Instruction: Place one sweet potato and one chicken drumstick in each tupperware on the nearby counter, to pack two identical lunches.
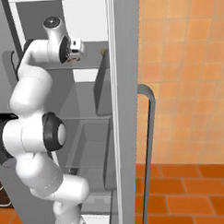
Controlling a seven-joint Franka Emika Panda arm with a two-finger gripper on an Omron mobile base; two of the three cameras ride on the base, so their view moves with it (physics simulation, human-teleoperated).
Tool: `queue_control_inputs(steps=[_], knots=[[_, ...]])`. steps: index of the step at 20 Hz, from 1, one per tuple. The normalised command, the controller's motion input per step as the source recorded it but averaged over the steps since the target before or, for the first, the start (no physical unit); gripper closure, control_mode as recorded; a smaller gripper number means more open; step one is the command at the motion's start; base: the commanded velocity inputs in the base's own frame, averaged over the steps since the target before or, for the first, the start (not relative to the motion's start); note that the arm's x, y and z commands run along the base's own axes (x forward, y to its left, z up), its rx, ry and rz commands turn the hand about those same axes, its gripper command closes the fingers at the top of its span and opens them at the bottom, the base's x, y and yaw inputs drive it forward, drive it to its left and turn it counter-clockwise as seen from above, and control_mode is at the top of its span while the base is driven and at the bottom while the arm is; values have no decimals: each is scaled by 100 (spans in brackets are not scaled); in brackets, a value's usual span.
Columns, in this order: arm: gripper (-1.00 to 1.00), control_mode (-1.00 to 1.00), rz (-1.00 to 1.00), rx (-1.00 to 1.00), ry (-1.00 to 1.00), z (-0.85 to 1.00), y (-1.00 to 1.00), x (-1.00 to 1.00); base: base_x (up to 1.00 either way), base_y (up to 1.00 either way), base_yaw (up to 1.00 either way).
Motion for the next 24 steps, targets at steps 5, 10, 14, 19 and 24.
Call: queue_control_inputs(steps=[5,10,14,19,24], knots=[[-100,-100,-1,2,1,-16,7,96,0,0,0],[-100,-100,-6,0,3,0,3,37,0,0,0],[-100,-100,-12,0,1,0,-3,-1,0,0,0],[-100,-100,-19,0,0,-7,-31,-14,0,0,0],[-100,-100,-16,1,2,-24,-43,-26,0,0,0]])
